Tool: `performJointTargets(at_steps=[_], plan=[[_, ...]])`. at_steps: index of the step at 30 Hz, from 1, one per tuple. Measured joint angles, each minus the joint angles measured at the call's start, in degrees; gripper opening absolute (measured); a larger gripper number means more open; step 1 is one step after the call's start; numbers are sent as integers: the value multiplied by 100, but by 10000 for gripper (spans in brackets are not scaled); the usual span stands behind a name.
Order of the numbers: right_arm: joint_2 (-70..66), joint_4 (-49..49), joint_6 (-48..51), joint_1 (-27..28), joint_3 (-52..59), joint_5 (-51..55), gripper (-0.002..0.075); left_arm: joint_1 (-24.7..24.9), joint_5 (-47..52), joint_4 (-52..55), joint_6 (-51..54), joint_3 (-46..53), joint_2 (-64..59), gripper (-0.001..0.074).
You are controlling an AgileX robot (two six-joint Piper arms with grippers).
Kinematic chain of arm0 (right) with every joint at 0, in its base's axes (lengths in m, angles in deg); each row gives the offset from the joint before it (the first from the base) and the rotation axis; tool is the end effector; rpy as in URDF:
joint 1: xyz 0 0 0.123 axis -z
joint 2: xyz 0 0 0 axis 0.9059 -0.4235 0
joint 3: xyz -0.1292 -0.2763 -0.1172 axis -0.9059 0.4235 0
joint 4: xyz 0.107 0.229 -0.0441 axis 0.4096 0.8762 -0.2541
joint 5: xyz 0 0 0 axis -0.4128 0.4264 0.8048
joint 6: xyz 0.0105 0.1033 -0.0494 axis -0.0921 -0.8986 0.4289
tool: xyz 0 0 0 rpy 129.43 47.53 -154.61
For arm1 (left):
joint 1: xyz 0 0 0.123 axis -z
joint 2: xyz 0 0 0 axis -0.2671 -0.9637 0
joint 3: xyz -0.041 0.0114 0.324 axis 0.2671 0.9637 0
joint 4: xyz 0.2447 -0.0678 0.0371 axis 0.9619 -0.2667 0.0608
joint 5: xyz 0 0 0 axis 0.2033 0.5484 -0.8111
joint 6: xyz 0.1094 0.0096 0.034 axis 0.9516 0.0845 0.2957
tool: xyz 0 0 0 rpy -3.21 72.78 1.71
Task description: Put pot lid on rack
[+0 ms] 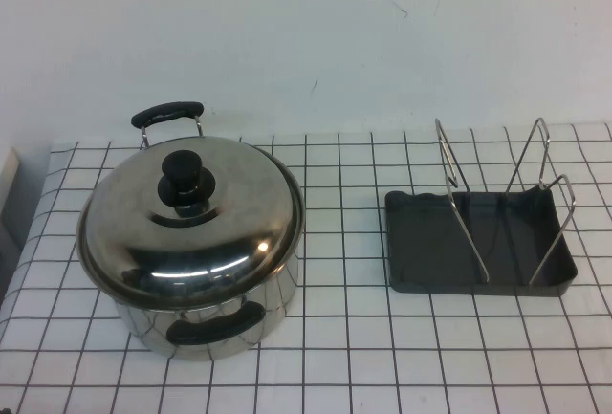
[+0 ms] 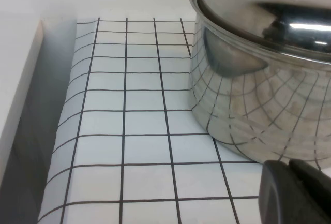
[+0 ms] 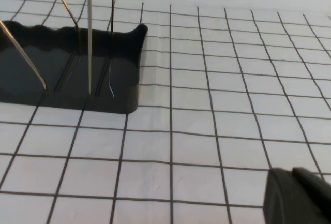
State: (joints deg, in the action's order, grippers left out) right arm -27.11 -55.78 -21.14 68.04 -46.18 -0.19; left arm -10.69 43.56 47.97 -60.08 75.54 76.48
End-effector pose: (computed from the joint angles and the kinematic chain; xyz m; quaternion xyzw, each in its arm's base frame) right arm 0.0386 -0.0017 0.1660 -0.0219 0.8003 -0.0466 0.5974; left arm 0.0390 -0.0075 0.1695 -0.0177 0.7911 -0.0878 0.6050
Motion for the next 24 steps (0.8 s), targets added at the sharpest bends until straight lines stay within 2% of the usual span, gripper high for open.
performJointTargets(at_steps=[24], plan=[[0,-54,11,0,0,0,-3,0,0,0,0,0,0,-3]])
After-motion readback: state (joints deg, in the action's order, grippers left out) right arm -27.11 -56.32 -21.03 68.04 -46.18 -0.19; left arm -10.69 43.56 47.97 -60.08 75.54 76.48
